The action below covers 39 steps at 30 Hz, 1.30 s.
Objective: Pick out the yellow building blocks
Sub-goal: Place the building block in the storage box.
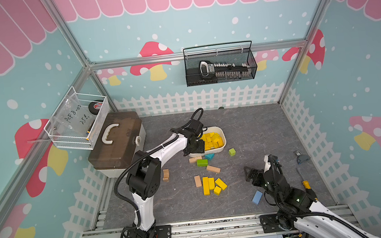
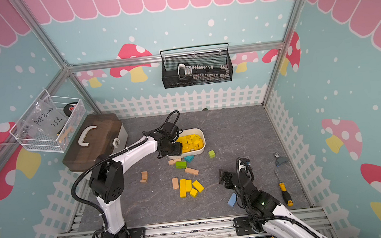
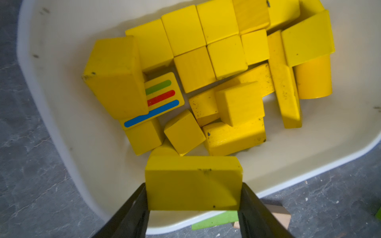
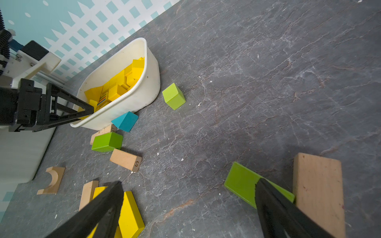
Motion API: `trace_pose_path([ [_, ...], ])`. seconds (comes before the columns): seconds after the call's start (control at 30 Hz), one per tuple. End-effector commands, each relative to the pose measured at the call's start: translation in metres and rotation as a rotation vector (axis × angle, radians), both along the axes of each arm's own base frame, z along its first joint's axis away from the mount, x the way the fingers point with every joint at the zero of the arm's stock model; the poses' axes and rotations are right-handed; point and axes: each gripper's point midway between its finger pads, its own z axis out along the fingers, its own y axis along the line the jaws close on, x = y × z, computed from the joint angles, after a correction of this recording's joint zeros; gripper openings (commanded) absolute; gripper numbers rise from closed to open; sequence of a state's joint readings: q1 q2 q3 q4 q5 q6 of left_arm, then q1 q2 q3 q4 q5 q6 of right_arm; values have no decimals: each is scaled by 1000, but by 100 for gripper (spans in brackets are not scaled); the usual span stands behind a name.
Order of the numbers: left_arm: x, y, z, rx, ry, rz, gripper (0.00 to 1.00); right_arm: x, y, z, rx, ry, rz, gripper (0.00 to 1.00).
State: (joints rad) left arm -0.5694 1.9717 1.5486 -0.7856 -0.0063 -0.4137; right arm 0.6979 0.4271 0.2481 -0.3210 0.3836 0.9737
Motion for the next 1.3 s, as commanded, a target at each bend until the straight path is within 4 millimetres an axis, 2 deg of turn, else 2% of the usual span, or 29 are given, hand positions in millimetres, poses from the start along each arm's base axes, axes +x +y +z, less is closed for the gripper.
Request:
trace_pose_path([
  [0.0,-4,6,7,4,-5,4,73,3,1,9,29,-19,-9,99],
  [0.23,-5,7,13,-2,-15,6,76,3,1,10,37,-21,-8,99],
  [0.37,-7,4,24,-28,-32,2,75,3,0,8,36,-17,-9,99],
  [0.57,-19,-1,63,-137,-102,-26,75,3,3,8,37,-13,1,98],
  [0.7,-47,-1,97,-246,-139,-84,75,7,8,15,14,-6,30,98],
  [0.87,-95,28,135,-292,-233,-123,77,17,27,18,-29,19,101,99],
  [0.97,-126,48,144,-301,-253,-126,80,25,47,12,-56,48,180,99],
  [1.07,-154,68,142,-298,-253,-109,80,28,72,3,-65,105,279,97],
  [1.2,-184,91,140,-308,-251,-58,83,21,108,-5,-96,180,424,94],
  [1.27,-195,97,148,-326,-275,-59,85,13,119,-8,-123,234,483,92],
])
